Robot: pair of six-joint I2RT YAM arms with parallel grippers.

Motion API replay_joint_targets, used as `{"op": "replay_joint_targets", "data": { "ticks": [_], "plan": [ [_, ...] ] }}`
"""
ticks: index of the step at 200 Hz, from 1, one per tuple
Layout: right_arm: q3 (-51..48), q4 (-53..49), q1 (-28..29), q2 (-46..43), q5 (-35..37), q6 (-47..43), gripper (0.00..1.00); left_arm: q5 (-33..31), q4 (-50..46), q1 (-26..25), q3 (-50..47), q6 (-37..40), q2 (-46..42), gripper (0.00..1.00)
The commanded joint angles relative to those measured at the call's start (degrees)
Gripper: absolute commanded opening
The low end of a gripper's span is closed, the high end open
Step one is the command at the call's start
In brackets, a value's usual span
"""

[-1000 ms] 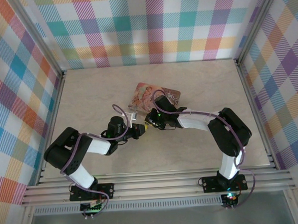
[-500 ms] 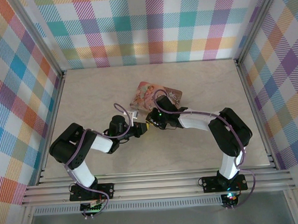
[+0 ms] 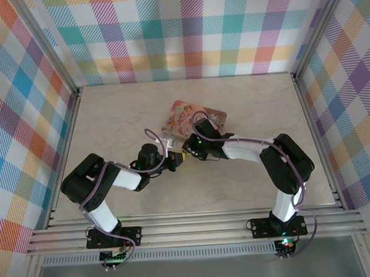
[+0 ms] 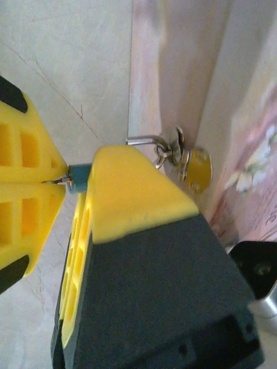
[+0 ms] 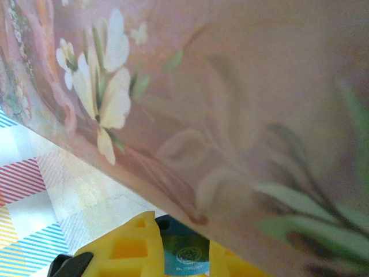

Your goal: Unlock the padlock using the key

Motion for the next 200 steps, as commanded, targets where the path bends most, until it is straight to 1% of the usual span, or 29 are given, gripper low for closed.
{"op": "replay_joint_targets", "data": {
  "ticks": [1,15,29,42,63,103,133,200],
  "plan": [
    [-2.79,-6.15,0.15,0.6,-7.33,5.93,0.0,-11.62,-9.1,-7.53,1.29,15.13,-5.71,0.0],
    [-3.32,-6.13,0.1,0.04,-8.04,6.17,0.04,-19.39,-11.39,-11.13,1.45,20.54,-7.52,0.0],
    [-3.8,-6.84,0.01,-0.86,-7.66,5.92,0.12,-22.47,-11.54,-11.47,1.14,21.87,-8.2,0.0],
    [-4.37,-7.33,-0.1,-1.58,-7.16,5.82,0.25,-23.12,-11.86,-11.37,1.17,21.81,-8.23,0.0],
    [-5.04,-7.44,-0.36,-2.72,-6.84,5.72,0.43,-22.66,-12.13,-10.99,1.42,20.09,-7.36,0.0],
    [-5.21,-10.88,-0.43,-6.4,-4.0,3.83,0.6,-23.85,-12.68,-10.88,1.27,17.65,-6.44,0.0],
    [-5.48,-11.99,-0.45,-8.4,-2.42,2.67,0.62,-25.2,-14.06,-10.96,0.92,17.9,-8.06,0.0],
    [-5.65,-5.98,-0.43,-5.81,-6.05,3.88,0.55,-24.5,-16.44,-11.21,2.01,20.61,-9.55,0.0]
  ]
}}
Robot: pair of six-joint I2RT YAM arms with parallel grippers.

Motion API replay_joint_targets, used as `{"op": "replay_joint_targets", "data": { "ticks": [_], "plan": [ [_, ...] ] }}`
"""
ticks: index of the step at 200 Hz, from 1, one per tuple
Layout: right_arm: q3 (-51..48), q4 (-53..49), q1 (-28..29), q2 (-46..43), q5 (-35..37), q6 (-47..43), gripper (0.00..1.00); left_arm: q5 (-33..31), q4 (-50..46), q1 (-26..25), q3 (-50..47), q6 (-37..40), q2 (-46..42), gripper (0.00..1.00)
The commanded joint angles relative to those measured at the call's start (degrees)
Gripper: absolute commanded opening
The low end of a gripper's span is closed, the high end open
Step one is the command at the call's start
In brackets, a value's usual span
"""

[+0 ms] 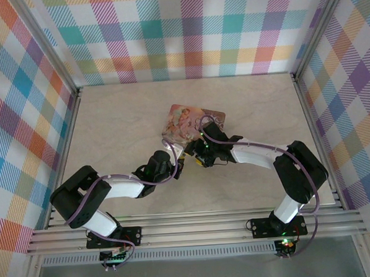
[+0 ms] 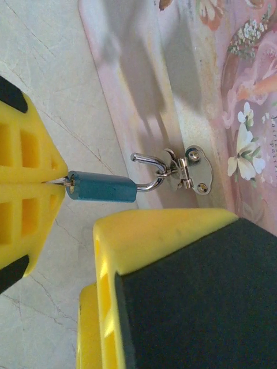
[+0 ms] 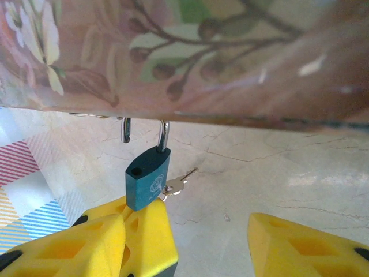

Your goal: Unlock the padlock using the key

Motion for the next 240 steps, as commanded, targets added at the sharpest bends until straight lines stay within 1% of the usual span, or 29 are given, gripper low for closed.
{"op": "replay_joint_targets", "data": {
  "ticks": [1,42,82,98,129,188,240],
  "plan": [
    [-1.0,0.91,-0.08,1.84,-2.5,1.39,0.55,-0.48,-2.11,-0.93,1.38,1.61,-1.57,0.0],
    [1.78,1.07,-0.08,4.53,-3.22,1.18,0.52,-0.73,-2.17,-1.66,1.67,2.11,-1.68,0.0],
    [4.6,-1.35,-0.08,6.75,-2.79,0.57,0.45,-0.52,-1.76,-1.89,1.58,2.25,-1.65,0.0],
    [4.67,-1.88,-0.08,7.1,-2.44,0.59,0.4,-0.31,-1.73,-2.06,1.58,2.26,-1.77,0.0],
    [3.75,-3.0,-0.08,6.62,-1.36,0.43,0.24,-0.22,-1.47,-2.68,1.16,1.91,-2.44,0.0],
    [1.21,-3.13,-0.08,4.96,-0.96,0.8,0.0,-0.74,-0.53,-4.02,-0.33,0.91,-3.91,0.0],
    [-3.03,-1.51,-0.08,1.53,-0.18,2.32,0.0,-0.04,0.35,-5.84,-0.54,0.2,-4.17,0.0]
  ]
}}
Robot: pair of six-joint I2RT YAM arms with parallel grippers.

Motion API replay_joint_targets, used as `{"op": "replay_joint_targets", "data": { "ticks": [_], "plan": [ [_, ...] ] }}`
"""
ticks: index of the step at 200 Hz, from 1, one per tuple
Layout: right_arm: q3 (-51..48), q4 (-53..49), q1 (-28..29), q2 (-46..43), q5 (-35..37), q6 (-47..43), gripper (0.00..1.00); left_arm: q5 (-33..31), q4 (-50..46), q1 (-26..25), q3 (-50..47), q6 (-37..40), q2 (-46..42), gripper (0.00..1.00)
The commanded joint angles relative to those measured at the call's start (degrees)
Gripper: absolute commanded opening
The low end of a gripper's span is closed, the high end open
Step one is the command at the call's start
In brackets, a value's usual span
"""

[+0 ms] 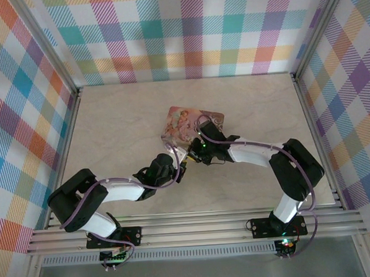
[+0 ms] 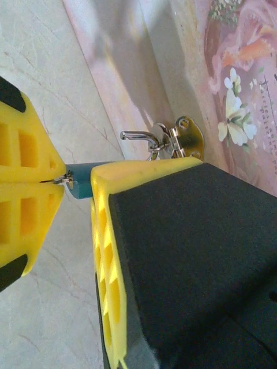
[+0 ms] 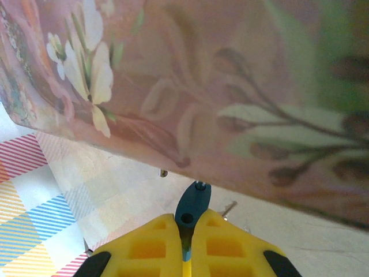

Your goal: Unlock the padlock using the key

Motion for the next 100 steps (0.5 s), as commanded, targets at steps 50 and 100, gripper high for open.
{"op": "replay_joint_targets", "data": {
  "ticks": [50,100],
  "plan": [
    [-7.52,-8.47,-2.12,-5.16,3.53,0.28,0.0,2.31,2.14,-2.47,-1.59,-3.57,-6.48,0.33],
    [-10.88,-11.42,-5.46,-10.5,6.04,-0.67,0.0,-2.3,-2.62,-2.38,-5.14,-4.04,-16.41,0.4]
  ]
}}
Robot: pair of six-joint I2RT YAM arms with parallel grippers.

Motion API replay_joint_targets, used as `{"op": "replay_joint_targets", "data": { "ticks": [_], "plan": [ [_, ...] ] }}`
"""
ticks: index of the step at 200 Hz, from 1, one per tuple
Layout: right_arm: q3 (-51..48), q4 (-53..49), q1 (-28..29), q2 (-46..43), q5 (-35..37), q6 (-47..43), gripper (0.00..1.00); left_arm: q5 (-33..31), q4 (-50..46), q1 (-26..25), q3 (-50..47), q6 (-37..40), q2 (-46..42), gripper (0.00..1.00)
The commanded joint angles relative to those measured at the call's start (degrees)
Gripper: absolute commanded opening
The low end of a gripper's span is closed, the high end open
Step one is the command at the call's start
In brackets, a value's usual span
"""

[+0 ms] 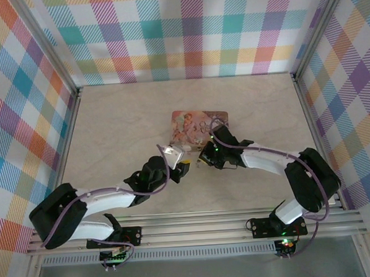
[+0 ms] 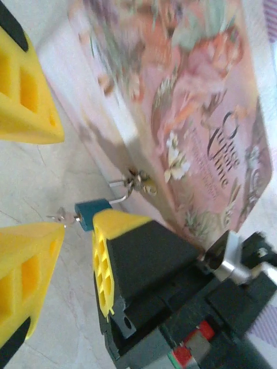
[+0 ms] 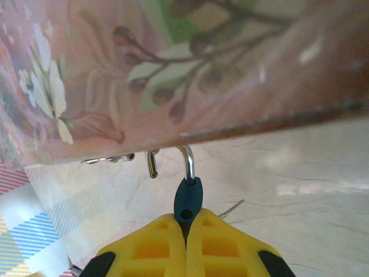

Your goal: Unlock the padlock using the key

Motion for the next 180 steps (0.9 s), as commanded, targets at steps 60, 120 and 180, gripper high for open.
{"op": "replay_joint_targets", "data": {
  "ticks": [60,120,180],
  "plan": [
    [-5.81,-4.21,-0.78,-6.02,5.78,8.13,0.0,-5.72,-3.74,-0.47,-4.33,-3.08,-7.31,0.42],
    [-3.37,-1.86,0.24,-5.58,9.78,13.09,0.0,-6.23,-4.46,-0.47,-6.23,-3.55,-10.8,0.42],
    [-0.04,-3.07,0.73,-5.35,13.31,13.09,0.0,-6.68,-7.6,-0.47,-6.81,-1.79,-15.79,0.43]
  ]
}}
